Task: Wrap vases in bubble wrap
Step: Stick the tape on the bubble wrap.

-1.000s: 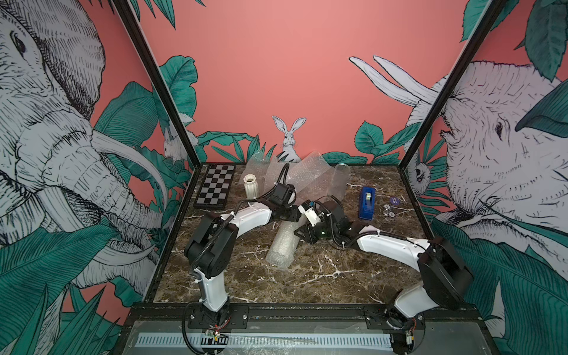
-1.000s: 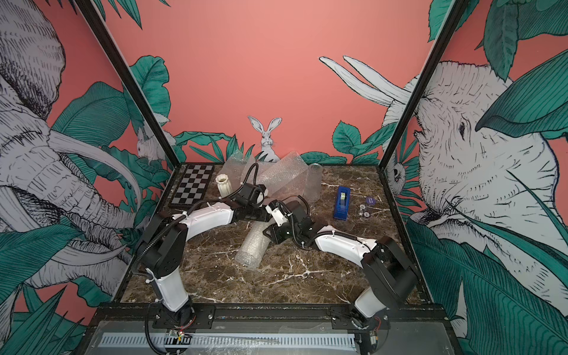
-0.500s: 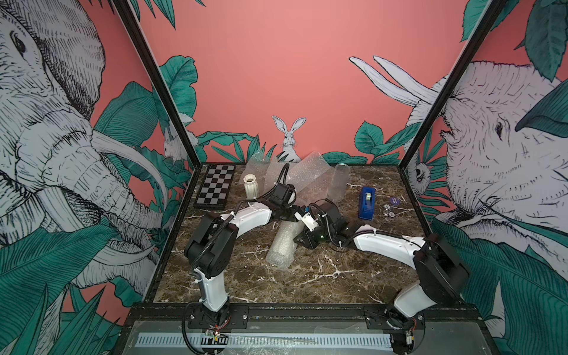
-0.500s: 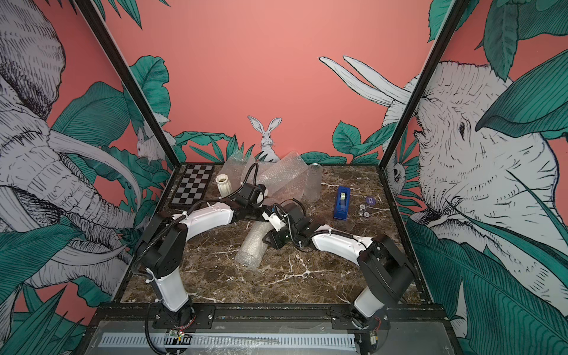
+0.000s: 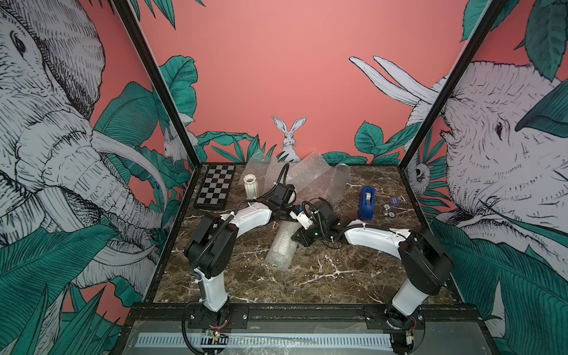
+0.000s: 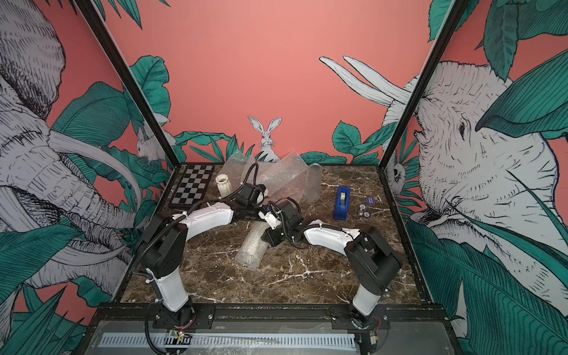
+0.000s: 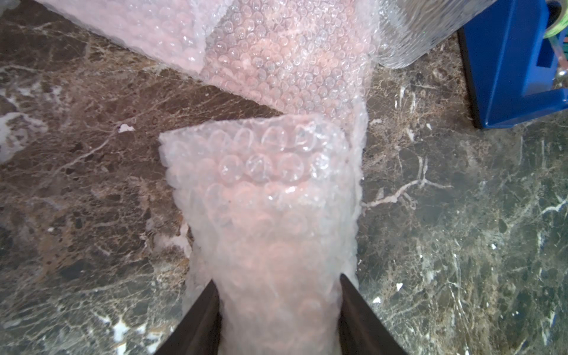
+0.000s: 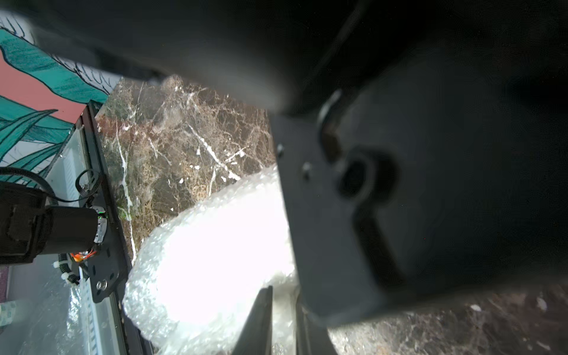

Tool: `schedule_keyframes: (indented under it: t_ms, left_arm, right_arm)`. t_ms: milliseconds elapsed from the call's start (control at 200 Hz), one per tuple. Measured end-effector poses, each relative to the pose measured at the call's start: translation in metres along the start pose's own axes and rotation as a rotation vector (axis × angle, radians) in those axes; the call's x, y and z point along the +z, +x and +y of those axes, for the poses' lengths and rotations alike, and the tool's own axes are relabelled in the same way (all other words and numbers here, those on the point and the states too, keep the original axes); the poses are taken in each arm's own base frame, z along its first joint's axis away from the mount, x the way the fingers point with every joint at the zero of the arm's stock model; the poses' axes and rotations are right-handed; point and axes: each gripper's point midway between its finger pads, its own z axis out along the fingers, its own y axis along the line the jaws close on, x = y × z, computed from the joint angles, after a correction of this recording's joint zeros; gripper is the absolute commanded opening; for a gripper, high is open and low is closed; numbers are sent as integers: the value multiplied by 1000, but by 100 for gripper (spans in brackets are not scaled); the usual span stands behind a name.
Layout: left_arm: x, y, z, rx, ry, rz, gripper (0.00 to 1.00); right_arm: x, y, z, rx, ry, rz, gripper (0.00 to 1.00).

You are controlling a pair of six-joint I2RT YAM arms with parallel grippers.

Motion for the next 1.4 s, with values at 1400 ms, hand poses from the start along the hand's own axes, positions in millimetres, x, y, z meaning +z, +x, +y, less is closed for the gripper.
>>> schedule_keyframes:
  t_ms: [1400]
  left_arm:
    - [-2,0,2,-13,-12,-9,52]
  right_arm:
    - [-3,-20,-14,106,182,14,29]
